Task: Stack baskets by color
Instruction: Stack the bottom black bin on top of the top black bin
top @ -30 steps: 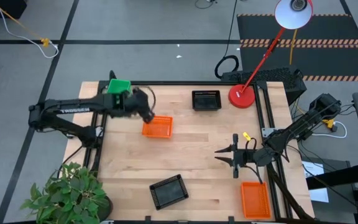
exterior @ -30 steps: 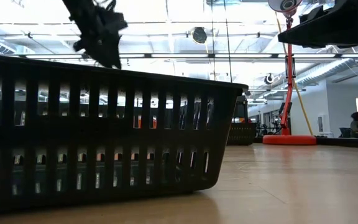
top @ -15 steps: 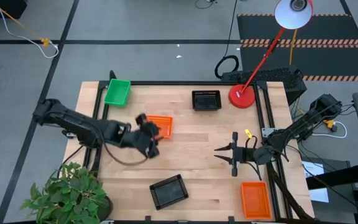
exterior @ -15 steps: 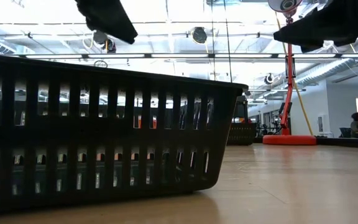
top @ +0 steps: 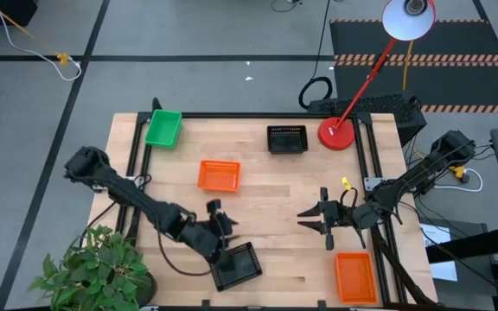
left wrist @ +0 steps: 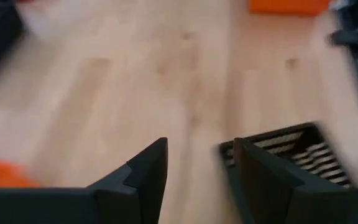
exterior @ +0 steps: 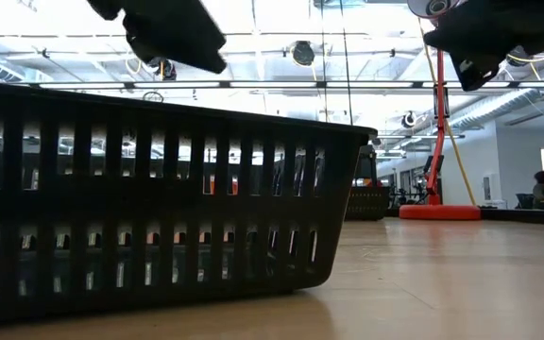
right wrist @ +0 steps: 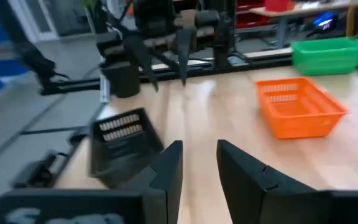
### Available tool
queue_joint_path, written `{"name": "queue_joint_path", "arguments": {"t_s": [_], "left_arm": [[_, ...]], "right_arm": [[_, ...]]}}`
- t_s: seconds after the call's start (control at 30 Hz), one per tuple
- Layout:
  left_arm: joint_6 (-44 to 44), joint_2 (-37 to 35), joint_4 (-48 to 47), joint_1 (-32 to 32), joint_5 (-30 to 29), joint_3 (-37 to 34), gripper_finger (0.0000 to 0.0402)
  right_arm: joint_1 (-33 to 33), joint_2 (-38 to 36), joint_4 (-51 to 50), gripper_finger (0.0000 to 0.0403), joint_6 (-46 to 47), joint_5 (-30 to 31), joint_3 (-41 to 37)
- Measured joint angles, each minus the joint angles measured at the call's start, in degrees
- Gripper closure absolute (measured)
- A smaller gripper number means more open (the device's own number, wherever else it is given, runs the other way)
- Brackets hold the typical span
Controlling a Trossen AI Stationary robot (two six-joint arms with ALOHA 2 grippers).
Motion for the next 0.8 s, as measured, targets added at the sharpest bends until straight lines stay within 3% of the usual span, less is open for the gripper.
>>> {"name": "queue_joint_path", "arguments": {"t_s": [0.13, 0.3, 0.8], "left_arm": [[-6.50, 3.90, 3.53, -4.28, 0.87, 0.05, 0.0218], [-6.76, 9.35, 4.97, -9.88, 0.91, 1.57, 0.0218], [-10.46, 11.70, 4.43, -17.81, -0.44, 5.58, 0.0218]], "right_arm": [[0.15, 0.00, -0.02, 0.0307, 3.11, -2.05, 0.96], [0.42, 0.00, 0.43, 0.0307, 4.30, -1.62, 1.07], [1.12, 0.35, 0.47, 0.0307, 8.69, -3.25, 1.18]]}}
